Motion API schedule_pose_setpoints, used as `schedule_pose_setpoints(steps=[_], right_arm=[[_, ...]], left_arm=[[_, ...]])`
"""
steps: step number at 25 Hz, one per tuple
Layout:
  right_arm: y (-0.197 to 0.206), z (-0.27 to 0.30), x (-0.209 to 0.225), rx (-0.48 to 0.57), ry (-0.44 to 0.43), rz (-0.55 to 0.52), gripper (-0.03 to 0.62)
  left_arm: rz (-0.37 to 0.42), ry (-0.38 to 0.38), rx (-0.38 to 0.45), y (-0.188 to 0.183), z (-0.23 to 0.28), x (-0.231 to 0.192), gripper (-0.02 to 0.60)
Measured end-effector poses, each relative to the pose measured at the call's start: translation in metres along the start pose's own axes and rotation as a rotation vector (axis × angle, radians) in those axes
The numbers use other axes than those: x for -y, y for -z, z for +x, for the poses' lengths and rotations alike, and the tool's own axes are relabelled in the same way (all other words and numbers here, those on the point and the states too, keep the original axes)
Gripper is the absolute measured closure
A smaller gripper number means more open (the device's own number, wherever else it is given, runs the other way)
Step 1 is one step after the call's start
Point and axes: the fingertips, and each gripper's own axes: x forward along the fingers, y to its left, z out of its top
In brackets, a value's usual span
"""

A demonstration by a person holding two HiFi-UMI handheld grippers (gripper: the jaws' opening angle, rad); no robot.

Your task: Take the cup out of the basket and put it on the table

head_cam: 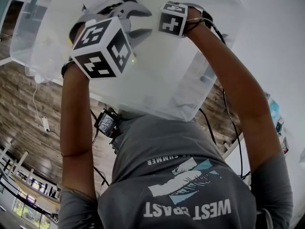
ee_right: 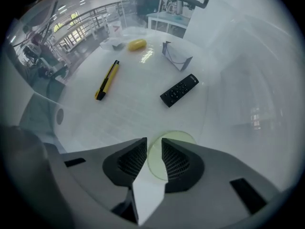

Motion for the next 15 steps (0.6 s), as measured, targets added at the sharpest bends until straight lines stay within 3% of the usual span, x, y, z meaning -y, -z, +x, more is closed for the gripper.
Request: schedule_pose_setpoints(steps=[5, 8, 15], right_arm=[[-0.005, 0.016, 0.014, -0.025, 0.005, 0.012, 0.530], [-0.016, 0.004, 0.017, 0.014, -0.001, -0.012, 0.565], [-0.051, -0.033, 0.012, 0.137, 0.070, -0.059, 0.566]], left_arm=[[-0.010, -0.010, -0.010, 0.015, -0.002, -0.007, 0.437], [-0.026, -0.020, -0.005, 0.016, -0.006, -0.013, 0.437], [-0.052, -0.092, -0.009, 0.020, -0.017, -0.018, 0.439]])
